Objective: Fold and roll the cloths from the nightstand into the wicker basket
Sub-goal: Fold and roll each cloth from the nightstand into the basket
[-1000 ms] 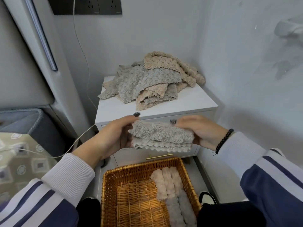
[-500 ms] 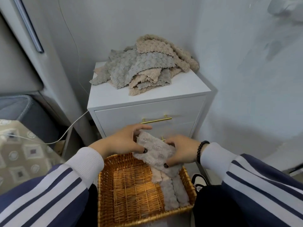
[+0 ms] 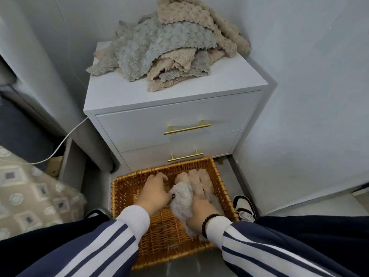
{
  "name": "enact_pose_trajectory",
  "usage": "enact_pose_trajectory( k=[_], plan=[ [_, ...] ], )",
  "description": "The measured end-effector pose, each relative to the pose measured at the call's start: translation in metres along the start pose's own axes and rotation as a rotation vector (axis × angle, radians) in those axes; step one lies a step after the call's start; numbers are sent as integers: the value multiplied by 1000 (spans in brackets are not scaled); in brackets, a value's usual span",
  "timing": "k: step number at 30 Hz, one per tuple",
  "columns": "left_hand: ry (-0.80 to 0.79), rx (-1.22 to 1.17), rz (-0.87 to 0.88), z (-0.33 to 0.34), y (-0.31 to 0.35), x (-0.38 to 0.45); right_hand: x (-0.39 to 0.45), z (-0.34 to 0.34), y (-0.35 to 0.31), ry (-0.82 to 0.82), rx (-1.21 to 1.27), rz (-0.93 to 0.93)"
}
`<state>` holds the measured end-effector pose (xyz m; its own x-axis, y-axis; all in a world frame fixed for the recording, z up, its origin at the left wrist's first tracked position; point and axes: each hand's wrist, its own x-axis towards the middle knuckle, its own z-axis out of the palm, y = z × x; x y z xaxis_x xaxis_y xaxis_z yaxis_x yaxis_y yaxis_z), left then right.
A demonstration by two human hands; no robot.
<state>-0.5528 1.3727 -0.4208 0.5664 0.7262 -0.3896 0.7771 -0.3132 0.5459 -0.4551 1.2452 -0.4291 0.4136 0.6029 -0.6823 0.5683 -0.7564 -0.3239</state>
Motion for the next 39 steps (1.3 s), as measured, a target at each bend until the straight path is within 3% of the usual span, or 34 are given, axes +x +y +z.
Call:
enact_pose_trajectory(
  k=[4,14,21,28,33,39],
  plan=[
    [-21,-38,-190,27,-16,10,19,29,3,-58,-3,26],
    [-348,-243,-481,81,-41,36,51,71,6,-208,75,83],
    [-472,-592,-667,106,-33,39,70,79,22,-229,108,155],
    [-468,-1041,-889,127,-32,50,78,81,47,-79,23,157],
    [-513,-1117,-919,141,-34,55,75,81,50,-155,-23,141],
    [-611,-1189,-861,142,-25,61,74,76,44,-85,-174,36]
  ],
)
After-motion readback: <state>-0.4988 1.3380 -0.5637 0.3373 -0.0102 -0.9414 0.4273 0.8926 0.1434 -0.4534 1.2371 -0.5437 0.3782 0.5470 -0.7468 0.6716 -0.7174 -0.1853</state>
